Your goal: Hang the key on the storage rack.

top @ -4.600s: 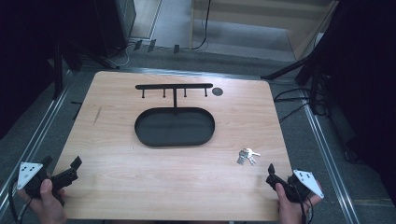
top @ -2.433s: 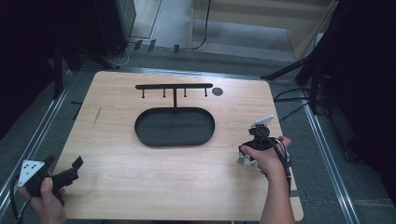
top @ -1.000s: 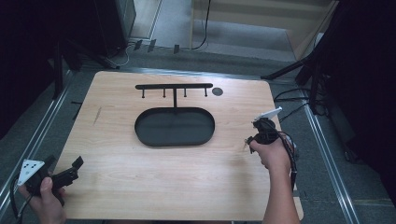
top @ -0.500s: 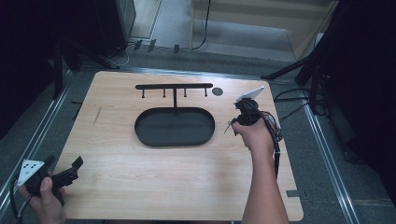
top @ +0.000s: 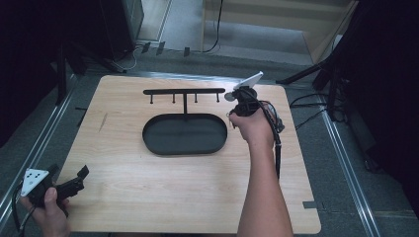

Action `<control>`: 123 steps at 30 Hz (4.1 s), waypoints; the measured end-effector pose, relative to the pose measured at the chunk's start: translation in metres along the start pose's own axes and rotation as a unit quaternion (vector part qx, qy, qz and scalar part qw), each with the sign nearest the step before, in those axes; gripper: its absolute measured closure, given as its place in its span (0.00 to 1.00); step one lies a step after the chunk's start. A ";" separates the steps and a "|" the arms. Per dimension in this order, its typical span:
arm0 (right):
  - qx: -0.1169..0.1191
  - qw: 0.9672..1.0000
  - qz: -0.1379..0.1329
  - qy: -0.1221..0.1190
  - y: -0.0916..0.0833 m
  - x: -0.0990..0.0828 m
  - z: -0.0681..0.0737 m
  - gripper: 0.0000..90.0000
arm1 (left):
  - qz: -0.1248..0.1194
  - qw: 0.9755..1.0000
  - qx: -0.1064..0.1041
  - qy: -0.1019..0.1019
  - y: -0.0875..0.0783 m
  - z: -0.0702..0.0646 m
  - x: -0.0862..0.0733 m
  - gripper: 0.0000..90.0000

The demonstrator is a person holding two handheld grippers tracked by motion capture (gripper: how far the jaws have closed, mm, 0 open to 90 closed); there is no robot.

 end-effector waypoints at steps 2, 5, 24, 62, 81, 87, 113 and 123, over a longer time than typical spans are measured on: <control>0.001 1.000 -0.004 -0.003 -0.004 0.006 0.004 0.96 | 0.000 1.000 0.000 0.001 0.000 0.000 0.000 0.00; 0.002 1.000 -0.010 -0.005 -0.007 0.013 0.009 0.96 | 0.000 1.000 0.000 0.001 0.000 0.000 0.000 0.00; -0.016 1.000 -0.018 -0.014 -0.014 0.035 0.020 0.96 | 0.000 1.000 -0.001 0.002 0.000 0.000 0.000 0.00; -0.047 0.998 -0.031 -0.026 -0.009 0.043 0.020 0.96 | -0.001 1.000 -0.004 0.002 0.000 0.000 0.000 0.00; -0.050 0.999 -0.004 -0.011 0.022 0.015 -0.002 0.90 | -0.001 1.000 -0.004 0.003 0.000 -0.001 0.000 0.00; -0.043 0.999 0.007 0.004 0.037 -0.003 -0.017 0.90 | -0.001 1.000 -0.003 0.005 0.000 -0.001 0.000 0.00; -0.046 0.996 0.013 0.075 0.079 -0.081 -0.073 0.13 | -0.003 1.000 -0.003 0.008 0.000 -0.002 0.000 0.00; -0.016 0.995 -0.039 0.088 0.082 -0.112 -0.085 0.00 | -0.004 1.000 -0.005 0.004 -0.001 -0.001 0.000 0.00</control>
Point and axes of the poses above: each handheld gripper's, and its own axes: y roughly forward along the jaws, x roughly out of its top, z roughly to its left, the point moved 5 cm from there along y, roughly forward along the jaws, and after that the axes turned 10 degrees about -y, right-handed, at the moved point
